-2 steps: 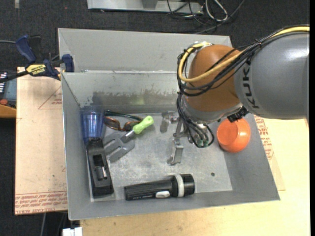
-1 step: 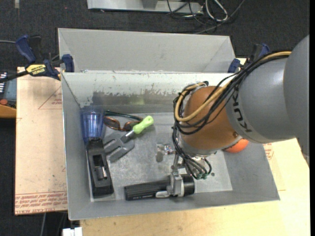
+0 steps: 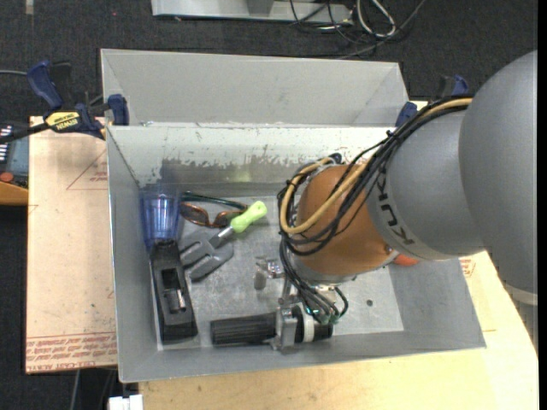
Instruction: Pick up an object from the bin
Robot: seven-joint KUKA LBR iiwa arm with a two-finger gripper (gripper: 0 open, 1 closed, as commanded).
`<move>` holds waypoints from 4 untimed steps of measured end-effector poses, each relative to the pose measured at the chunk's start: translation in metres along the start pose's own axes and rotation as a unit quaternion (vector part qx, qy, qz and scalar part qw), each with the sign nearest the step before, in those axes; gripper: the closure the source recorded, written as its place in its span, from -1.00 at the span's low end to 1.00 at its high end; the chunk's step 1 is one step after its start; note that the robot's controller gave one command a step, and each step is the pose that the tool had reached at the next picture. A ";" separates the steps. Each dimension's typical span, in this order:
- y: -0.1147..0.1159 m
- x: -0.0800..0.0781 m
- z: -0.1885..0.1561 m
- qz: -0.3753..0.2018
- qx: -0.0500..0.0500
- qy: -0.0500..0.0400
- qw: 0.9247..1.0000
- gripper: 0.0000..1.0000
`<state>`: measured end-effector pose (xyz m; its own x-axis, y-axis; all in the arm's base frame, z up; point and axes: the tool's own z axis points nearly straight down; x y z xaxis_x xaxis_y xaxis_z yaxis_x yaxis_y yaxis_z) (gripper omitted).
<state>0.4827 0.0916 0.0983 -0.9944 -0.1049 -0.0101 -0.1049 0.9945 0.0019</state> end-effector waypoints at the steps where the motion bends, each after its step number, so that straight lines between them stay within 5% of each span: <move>1: 0.000 0.000 0.000 0.001 0.000 0.000 1.000 -1.00; 3: 0.010 -0.007 0.027 0.013 -0.001 -0.005 1.000 -1.00; 4: 0.027 -0.025 0.008 -0.142 -0.001 -0.006 0.990 1.00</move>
Offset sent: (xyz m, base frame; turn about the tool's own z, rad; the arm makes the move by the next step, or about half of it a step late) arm 0.0048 0.0110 -0.0283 0.0201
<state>0.5050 0.1209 0.0907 -0.9249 -0.3796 -0.0218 -0.3797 0.9251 -0.0013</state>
